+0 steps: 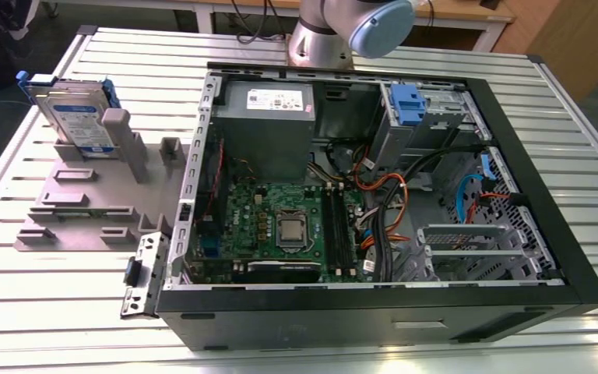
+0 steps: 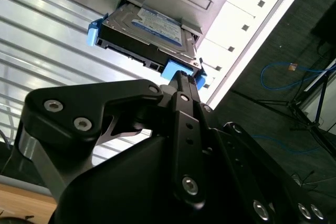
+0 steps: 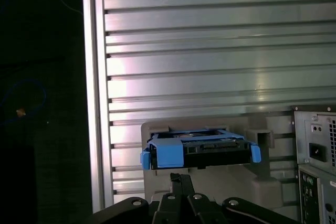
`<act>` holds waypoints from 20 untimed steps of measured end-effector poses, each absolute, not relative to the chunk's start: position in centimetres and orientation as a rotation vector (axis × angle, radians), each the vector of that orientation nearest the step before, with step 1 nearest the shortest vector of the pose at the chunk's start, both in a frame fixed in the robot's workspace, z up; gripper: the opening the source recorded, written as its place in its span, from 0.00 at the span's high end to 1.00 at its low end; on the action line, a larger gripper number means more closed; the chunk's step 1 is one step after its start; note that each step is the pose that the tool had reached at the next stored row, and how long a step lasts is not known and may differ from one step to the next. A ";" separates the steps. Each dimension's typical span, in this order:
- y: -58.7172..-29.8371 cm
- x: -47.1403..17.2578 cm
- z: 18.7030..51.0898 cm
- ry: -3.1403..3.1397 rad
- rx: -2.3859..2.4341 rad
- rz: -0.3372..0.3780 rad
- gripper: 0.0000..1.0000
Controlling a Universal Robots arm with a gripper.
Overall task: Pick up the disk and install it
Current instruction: 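Pick up the disk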
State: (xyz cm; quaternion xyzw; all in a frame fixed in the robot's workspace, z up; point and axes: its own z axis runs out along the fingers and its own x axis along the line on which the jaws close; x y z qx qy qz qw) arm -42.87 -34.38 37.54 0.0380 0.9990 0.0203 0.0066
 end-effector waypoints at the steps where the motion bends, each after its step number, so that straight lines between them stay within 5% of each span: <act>1: -34.4 -42.9 37.5 3.126 0.119 0.064 0.89; 20: -34.4 -42.9 37.5 3.130 -0.042 0.065 0.89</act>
